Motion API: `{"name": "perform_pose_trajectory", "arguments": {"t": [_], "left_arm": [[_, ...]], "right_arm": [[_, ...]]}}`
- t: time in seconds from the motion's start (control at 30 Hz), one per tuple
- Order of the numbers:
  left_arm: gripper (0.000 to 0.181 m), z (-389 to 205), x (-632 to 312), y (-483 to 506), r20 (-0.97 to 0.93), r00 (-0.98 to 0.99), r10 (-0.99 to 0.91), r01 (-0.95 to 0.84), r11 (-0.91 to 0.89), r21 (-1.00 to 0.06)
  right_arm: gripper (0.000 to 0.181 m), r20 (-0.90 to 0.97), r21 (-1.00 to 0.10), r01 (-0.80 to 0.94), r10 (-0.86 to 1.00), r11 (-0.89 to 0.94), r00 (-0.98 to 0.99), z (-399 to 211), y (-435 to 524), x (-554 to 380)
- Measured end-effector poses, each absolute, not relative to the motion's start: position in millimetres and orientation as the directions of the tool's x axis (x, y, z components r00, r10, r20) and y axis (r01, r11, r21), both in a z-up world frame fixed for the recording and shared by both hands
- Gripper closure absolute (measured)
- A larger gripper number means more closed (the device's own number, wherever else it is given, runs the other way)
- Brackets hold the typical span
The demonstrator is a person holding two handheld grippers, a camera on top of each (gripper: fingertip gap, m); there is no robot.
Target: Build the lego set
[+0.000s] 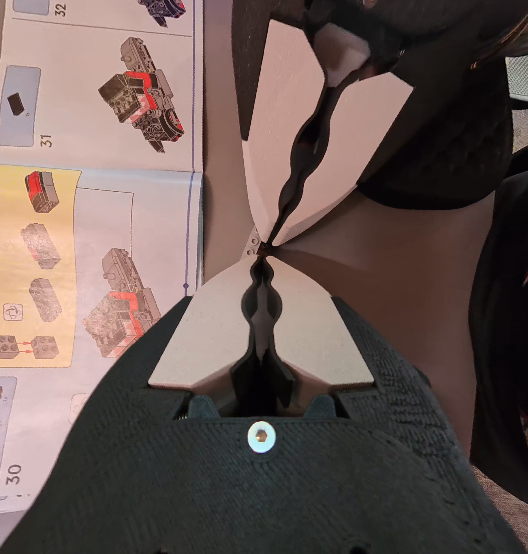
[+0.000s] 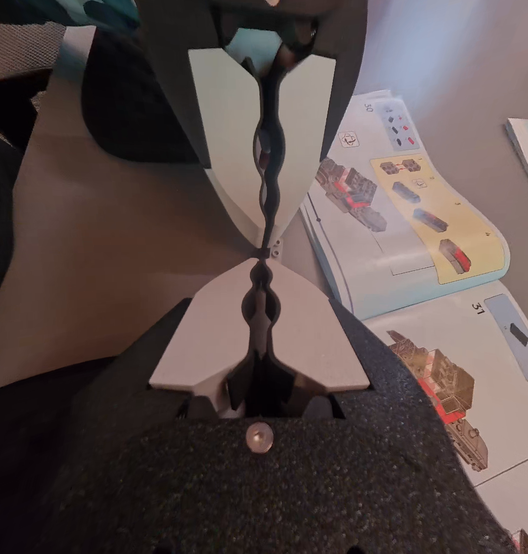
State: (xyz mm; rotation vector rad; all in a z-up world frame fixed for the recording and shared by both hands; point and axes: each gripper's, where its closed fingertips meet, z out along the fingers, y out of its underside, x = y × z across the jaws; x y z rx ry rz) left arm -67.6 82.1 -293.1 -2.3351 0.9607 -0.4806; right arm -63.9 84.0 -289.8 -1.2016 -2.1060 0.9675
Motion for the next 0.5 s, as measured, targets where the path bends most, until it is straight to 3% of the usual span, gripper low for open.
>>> {"name": "perform_pose_trajectory", "arguments": {"t": [0.17,0.5], "left_arm": [[0.181,-293.2,-67.5,81.9,0.159,0.692,-0.704,-0.489,-0.619,-0.614],[0.18,-293.6,-67.9,81.3,0.186,0.676,-0.713,-0.512,-0.637,-0.576]], "right_arm": [[0.181,0.011,-0.789,0.542,0.889,0.289,-0.458,-290.3,84.2,-63.8],[0.181,-0.076,-0.65,0.702,0.895,0.29,-0.439,-291.9,84.9,-63.0]]}}
